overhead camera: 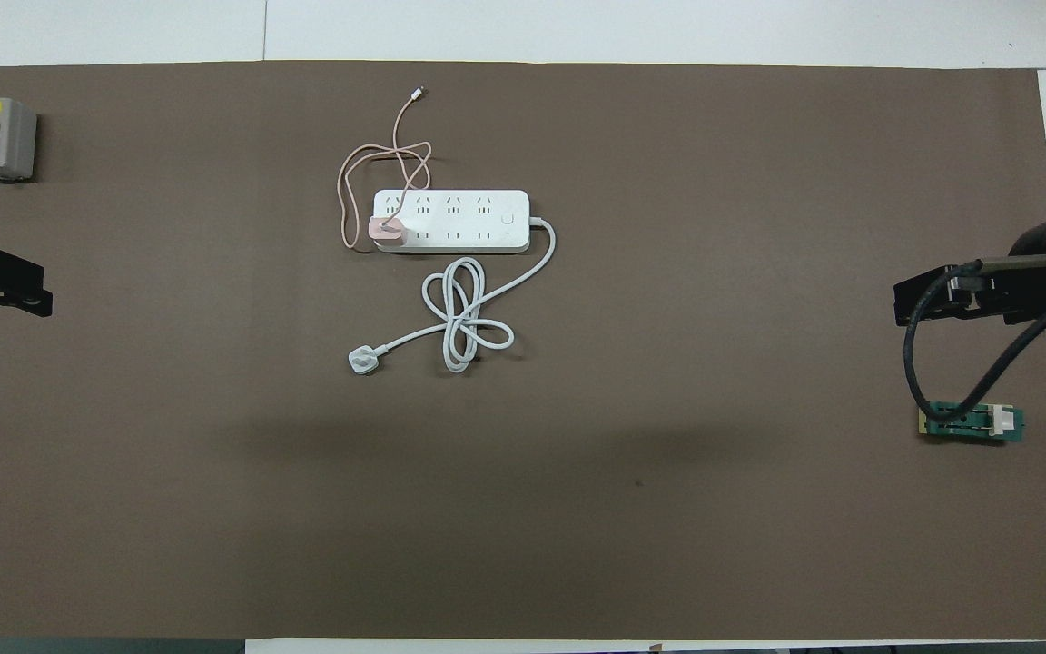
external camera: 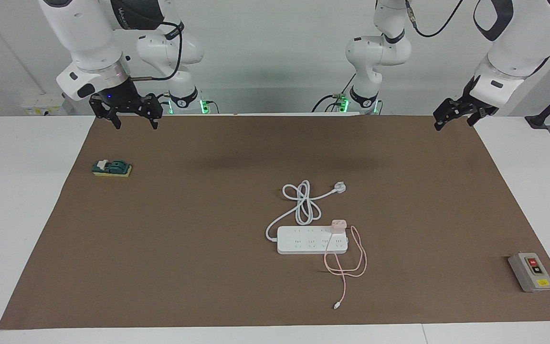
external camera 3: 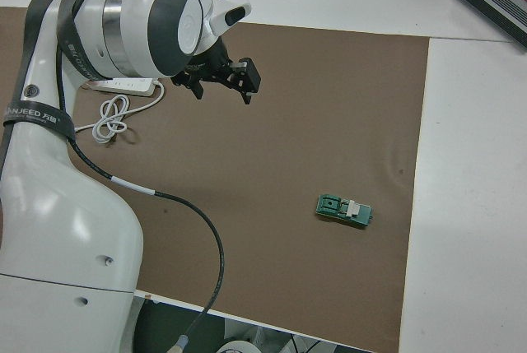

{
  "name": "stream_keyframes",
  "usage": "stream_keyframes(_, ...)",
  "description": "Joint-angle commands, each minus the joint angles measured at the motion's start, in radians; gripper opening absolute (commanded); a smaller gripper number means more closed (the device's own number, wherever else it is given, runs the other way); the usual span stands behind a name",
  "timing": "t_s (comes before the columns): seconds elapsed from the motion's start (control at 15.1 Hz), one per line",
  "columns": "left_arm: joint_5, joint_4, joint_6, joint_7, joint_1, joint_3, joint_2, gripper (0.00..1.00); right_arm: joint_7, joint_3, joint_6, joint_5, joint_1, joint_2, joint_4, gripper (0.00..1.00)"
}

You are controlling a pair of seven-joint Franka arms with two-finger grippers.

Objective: Plug charger into power strip

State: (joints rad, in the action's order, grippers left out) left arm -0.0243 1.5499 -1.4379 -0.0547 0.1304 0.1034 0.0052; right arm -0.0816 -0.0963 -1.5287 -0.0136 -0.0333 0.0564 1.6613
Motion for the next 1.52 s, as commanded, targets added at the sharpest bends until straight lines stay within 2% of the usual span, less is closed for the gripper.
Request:
stream_keyframes(0.0,0.015,0.016,0.017,0.026,0.018,0.021,-0.025,1.0,0.025,-0.008,0.008,0.02,-0.014,0.017,0.014,1.0)
stream_keyframes(0.26,0.014,0.012,0.048,0.029,0.006,0.012,-0.022,1.0,0.025,-0.008,0.008,0.02,-0.014,0.017,0.014,1.0)
stream_keyframes(0.53,0.014,0.009,0.036,0.029,-0.144,-0.145,-0.019,1.0,0.025,-0.008,0.008,0.02,-0.014,0.017,0.014,1.0)
stream_keyframes(1.06,0.012,-0.011,0.044,0.029,-0.169,-0.165,-0.013,1.0,0.025,-0.008,0.008,0.02,-0.019,0.017,0.014,1.0)
stream_keyframes(1.45,0.012,-0.004,0.001,0.065,-0.169,-0.166,-0.014,1.0,0.025,-0.008,0.008,0.02,-0.014,0.017,0.014,1.0)
